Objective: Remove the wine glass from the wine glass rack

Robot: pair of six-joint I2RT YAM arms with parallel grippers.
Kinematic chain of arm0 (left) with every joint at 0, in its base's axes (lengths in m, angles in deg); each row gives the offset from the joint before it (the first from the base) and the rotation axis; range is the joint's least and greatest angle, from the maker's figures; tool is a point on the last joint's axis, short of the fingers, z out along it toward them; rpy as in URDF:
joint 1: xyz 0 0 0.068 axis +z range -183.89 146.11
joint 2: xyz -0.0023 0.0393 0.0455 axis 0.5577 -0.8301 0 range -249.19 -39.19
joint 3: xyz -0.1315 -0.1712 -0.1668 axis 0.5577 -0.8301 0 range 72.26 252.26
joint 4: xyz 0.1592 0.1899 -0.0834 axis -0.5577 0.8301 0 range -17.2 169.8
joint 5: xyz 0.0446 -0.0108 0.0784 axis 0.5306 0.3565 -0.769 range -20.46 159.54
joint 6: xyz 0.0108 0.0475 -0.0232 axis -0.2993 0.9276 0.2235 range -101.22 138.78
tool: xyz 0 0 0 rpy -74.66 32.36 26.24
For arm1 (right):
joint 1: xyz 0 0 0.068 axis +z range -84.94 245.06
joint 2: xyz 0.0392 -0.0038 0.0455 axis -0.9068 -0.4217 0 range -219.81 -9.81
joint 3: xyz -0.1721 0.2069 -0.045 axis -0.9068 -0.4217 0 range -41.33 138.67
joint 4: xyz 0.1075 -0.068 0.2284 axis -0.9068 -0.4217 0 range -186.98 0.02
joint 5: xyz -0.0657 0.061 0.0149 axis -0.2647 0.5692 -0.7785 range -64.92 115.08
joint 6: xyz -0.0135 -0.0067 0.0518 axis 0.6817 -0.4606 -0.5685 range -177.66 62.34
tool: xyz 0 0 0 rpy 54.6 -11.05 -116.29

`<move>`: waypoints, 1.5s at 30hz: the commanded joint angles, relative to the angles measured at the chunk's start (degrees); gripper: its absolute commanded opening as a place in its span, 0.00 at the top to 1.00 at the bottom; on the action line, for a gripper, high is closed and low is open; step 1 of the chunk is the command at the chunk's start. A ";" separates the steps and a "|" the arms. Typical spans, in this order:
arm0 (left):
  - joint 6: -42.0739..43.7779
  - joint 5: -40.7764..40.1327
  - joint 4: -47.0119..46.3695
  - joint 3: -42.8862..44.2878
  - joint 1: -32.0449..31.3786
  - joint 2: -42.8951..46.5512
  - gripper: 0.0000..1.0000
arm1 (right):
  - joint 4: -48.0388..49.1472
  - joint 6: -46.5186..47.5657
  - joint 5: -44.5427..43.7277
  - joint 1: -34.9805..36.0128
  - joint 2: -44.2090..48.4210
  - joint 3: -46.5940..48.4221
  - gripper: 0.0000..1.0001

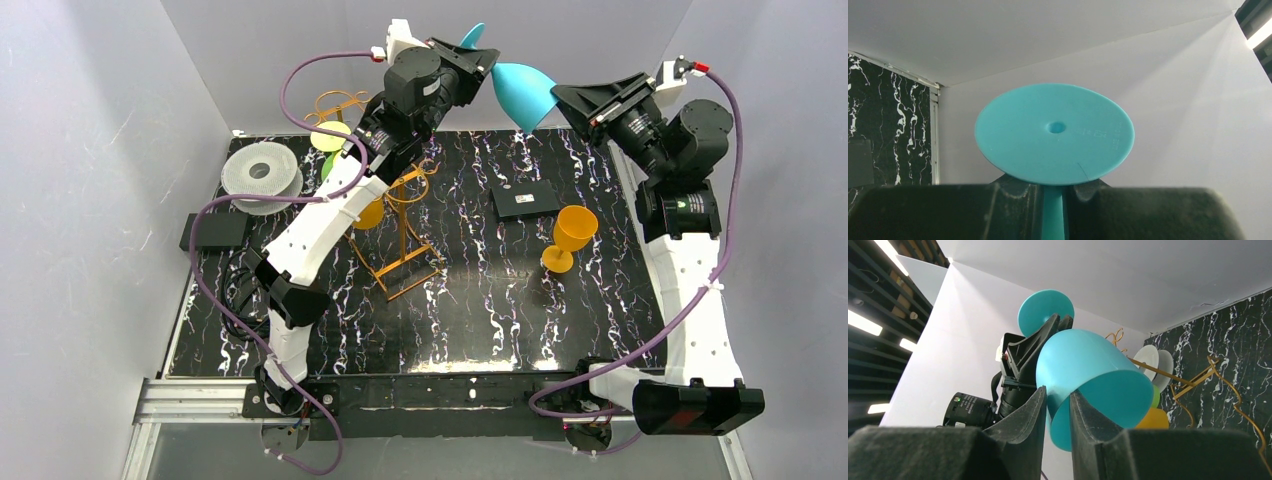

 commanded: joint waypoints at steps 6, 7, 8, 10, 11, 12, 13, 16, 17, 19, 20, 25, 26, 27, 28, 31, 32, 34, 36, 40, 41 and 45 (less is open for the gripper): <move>2.09 -1.23 -5.76 0.04 0.23 1.49 1.00 | 6.51 -3.11 1.35 1.36 -1.46 3.31 0.66; 2.07 -1.27 -5.80 0.04 0.34 1.49 1.00 | 6.72 -3.56 1.64 1.44 -1.77 3.50 0.65; 1.99 -1.38 -5.75 0.11 0.43 1.56 1.00 | 6.88 -3.98 1.82 1.56 -2.07 3.73 0.65; 1.90 -1.53 -5.65 0.49 0.62 1.54 1.00 | 6.94 -4.71 2.07 1.84 -2.52 4.24 0.65; 1.90 -1.64 -5.50 0.67 0.70 1.51 1.00 | 6.97 -5.00 1.99 2.05 -2.66 4.39 0.65; 1.90 -1.74 -5.48 0.80 0.87 1.55 1.00 | 6.94 -5.32 1.91 2.21 -2.76 4.57 0.69; 1.96 -1.75 -5.48 0.90 0.99 1.55 1.00 | 6.83 -5.76 1.80 2.31 -2.90 4.62 0.73; 2.18 -1.63 -5.31 0.56 1.28 2.13 1.00 | 6.13 -7.29 0.90 2.57 -2.90 4.50 0.82; 2.24 -1.59 -5.39 0.16 1.41 2.48 1.00 | 6.15 -7.73 0.63 2.73 -2.96 4.50 0.85; 2.80 -1.15 -6.02 -1.17 1.53 3.24 1.00 | 6.09 -8.58 0.29 3.21 -3.06 4.67 0.93; 3.47 -0.88 -6.29 -1.78 1.53 3.82 1.00 | 6.13 -8.93 0.20 3.47 -3.20 4.83 0.97; 6.49 0.25 -7.50 -6.69 1.65 7.57 0.98 | 7.03 -10.69 -0.95 4.54 -2.40 3.79 0.99; 6.85 0.40 -7.71 -7.71 1.70 8.37 0.96 | 7.40 -10.86 -1.21 4.72 -2.06 3.30 0.99; 7.27 0.72 -8.11 -8.84 1.67 9.23 0.95 | 7.46 -10.97 -1.48 4.87 -1.72 2.97 0.99; 7.79 0.92 -8.50 -9.89 1.71 10.00 0.93 | 7.21 -10.98 -1.66 4.99 -1.33 2.76 0.99; 8.35 1.34 -9.61 -13.28 1.72 12.55 0.79 | 6.94 -10.79 -2.45 5.29 -0.06 2.10 0.99; 8.51 1.47 -9.76 -14.31 1.70 13.34 0.74 | 6.87 -10.62 -2.83 5.31 0.42 1.89 0.99; 8.86 1.64 -9.82 -16.06 1.72 14.94 0.63 | 6.65 -10.06 -3.68 5.38 1.55 1.17 0.99; 8.79 1.95 -9.64 -17.37 1.73 16.35 0.54 | 6.03 -9.64 -4.61 5.41 2.62 0.59 0.99; 8.53 3.13 -9.44 -18.40 1.67 17.73 0.40 | 4.29 -9.37 -5.64 5.41 4.25 -0.15 0.99; 8.57 3.49 -9.17 -18.49 1.67 18.08 0.36 | 3.85 -9.14 -5.83 5.41 4.59 -0.09 0.99; 9.36 4.83 -8.70 -19.59 1.67 20.23 0.23 | -1.24 -5.76 -7.72 5.41 5.47 2.02 0.99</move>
